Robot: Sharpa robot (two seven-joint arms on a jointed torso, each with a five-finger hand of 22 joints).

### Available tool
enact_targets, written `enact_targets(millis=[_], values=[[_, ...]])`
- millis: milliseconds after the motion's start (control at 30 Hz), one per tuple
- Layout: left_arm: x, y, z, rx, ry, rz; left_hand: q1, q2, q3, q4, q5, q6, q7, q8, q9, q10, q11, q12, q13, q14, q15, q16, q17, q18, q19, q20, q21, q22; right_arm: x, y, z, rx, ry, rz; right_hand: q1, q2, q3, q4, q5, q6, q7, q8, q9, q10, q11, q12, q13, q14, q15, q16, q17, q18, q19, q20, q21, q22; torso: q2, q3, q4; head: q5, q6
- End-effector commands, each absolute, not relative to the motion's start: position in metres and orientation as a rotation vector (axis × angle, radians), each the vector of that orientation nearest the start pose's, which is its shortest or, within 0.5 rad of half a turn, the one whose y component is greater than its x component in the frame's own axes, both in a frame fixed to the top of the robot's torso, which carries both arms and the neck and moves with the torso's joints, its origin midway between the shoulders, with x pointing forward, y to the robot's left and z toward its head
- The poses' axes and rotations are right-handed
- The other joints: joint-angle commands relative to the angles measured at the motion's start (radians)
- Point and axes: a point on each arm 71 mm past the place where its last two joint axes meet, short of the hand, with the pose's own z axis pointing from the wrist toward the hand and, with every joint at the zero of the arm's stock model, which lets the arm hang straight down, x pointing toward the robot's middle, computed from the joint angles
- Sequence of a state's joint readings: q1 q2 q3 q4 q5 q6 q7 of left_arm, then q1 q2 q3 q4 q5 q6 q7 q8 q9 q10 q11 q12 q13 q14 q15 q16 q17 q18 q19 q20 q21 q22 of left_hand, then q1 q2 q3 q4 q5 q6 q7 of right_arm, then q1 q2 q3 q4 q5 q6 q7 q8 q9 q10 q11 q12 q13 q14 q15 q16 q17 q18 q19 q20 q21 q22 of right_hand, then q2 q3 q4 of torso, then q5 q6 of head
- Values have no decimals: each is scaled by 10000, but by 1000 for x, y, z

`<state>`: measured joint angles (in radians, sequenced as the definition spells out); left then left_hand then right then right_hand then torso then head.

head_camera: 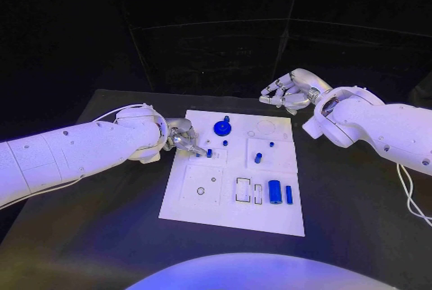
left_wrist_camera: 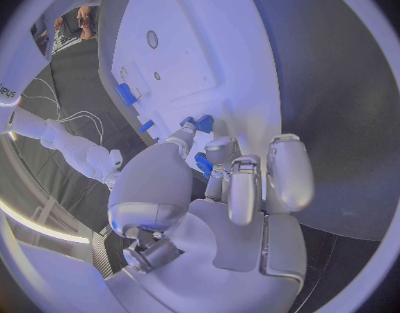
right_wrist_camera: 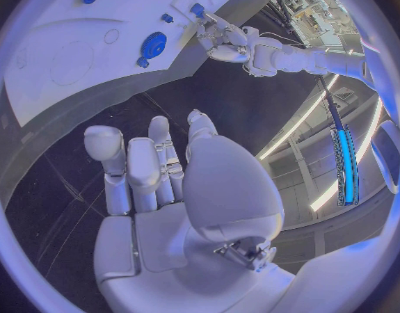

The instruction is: Assemble the parts on the task board

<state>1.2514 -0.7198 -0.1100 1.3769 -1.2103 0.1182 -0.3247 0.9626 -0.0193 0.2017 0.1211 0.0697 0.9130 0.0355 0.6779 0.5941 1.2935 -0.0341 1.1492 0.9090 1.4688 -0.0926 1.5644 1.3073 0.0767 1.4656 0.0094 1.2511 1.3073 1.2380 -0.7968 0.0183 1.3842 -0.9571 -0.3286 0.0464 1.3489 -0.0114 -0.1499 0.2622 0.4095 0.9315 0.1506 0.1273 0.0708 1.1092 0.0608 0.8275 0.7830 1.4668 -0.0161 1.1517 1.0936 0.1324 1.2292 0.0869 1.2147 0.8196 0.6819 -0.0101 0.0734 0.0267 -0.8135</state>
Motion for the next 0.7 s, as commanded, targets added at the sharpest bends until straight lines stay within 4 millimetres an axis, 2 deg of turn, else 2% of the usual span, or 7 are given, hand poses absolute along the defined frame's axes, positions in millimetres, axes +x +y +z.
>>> enact_targets(millis=[33,400,500,533,600,700], values=[[503,189,-229,680,22521,-4567,90,4,0,-46,-8,-14,-50,37,11,21,-56,5,-12,1020,-72,64,2635,-62,273,-12,39,256,525,-220,-151,2876,16114,9263,-25,103,-30,9,68,1,-21,48,-13,-62,-3,-37,-11,77,-21,-34,4,49,-66,13,-58,-10,2,-1,-6,-2,-11],[504,185,-229,725,22542,-4575,167,32,12,-87,-7,-19,-53,50,17,24,-58,8,-10,1020,-74,64,2635,-64,275,-15,45,264,525,-220,-151,2878,16105,9263,-25,103,-30,9,68,1,-21,48,-13,-62,-3,-37,-11,77,-21,-34,4,49,-66,13,-58,-10,-3,-4,1,-7,-17],[504,185,-229,698,22492,-4589,765,364,390,-411,48,-94,-100,42,17,15,-100,-6,-30,1020,-104,64,2635,-61,275,-32,40,268,525,-220,-151,2877,16103,9264,-25,103,-30,9,68,1,-21,48,-13,-62,-3,-37,-11,77,-21,-34,4,49,-66,13,-58,-10,-4,-5,0,-10,-10],[504,185,-229,696,22489,-4590,831,393,439,-452,51,-105,-104,37,15,13,-104,-9,-32,1020,-108,64,2635,-61,275,-35,40,269,525,-220,-151,2877,16103,9264,-25,103,-30,9,68,1,-21,48,-13,-62,-3,-37,-11,77,-21,-34,4,49,-66,13,-58,-10,-4,-5,0,-10,-10],[504,185,-229,685,22458,-4607,1322,618,890,-777,61,-191,-118,-11,-12,-11,-126,-37,-52,1020,-135,64,2635,-57,275,-66,33,271,525,-220,-151,2876,16102,9265,-25,103,-30,9,68,1,-21,48,-13,-62,-3,-37,-11,77,-21,-34,4,49,-66,13,-58,-10,1,-7,-3,-11,-13],[503,184,-228,654,22411,-4651,1639,704,1515,-1107,76,-270,-87,-88,-66,-38,-108,-87,-98,1020,-129,64,2635,-62,276,-77,27,278,525,-220,-151,2875,16100,9266,-25,103,-30,9,68,1,-21,48,-13,-62,-3,-37,-11,77,-21,-34,4,49,-66,13,-58,-10,2,-9,-4,-17,-22]])
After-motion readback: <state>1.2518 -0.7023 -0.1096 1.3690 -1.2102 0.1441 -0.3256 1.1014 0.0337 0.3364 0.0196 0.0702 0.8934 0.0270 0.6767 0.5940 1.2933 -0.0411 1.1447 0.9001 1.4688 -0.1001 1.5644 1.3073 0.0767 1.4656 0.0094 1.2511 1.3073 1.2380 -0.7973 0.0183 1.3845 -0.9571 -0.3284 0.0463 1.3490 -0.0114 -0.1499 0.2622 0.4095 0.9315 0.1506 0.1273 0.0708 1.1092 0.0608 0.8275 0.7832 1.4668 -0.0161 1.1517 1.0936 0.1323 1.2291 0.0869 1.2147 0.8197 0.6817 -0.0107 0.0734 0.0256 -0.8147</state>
